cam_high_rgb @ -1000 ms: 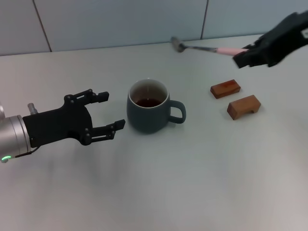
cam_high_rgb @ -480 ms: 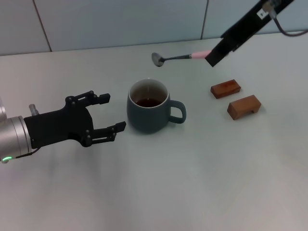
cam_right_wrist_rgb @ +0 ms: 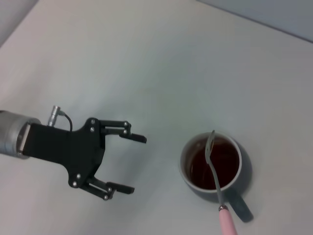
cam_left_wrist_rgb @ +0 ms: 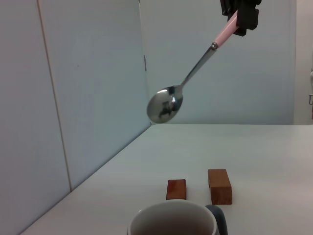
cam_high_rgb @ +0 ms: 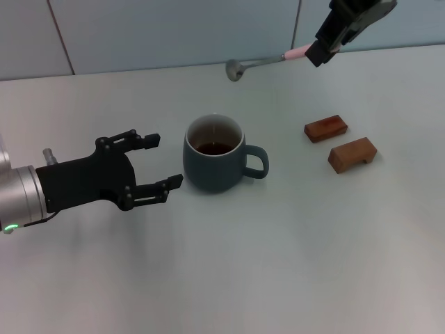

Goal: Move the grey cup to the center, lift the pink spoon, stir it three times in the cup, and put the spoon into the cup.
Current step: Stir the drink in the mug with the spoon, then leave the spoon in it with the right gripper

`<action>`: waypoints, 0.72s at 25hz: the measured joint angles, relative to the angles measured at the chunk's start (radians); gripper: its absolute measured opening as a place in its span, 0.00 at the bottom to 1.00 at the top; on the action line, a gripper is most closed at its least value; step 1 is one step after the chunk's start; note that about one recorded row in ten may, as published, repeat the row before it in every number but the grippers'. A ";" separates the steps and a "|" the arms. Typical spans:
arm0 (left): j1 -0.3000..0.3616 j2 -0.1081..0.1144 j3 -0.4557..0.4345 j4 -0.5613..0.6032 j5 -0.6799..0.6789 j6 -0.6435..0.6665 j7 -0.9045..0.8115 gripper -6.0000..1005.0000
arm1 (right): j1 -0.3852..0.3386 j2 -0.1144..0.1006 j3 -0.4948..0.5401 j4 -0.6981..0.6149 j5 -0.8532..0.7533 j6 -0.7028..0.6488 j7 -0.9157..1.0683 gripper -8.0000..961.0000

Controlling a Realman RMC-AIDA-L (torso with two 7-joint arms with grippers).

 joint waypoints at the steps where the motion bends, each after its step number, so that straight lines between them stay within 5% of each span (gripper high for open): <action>1: 0.000 0.000 0.000 0.000 0.000 0.000 0.000 0.82 | 0.009 -0.008 -0.004 0.020 -0.004 -0.001 -0.001 0.13; 9: -0.003 0.000 0.011 0.000 0.001 -0.002 -0.001 0.82 | 0.060 -0.033 -0.042 0.149 -0.040 -0.002 -0.001 0.13; 18: -0.005 0.002 0.013 0.000 0.000 -0.002 -0.008 0.82 | 0.079 -0.001 -0.105 0.204 -0.062 0.057 0.004 0.13</action>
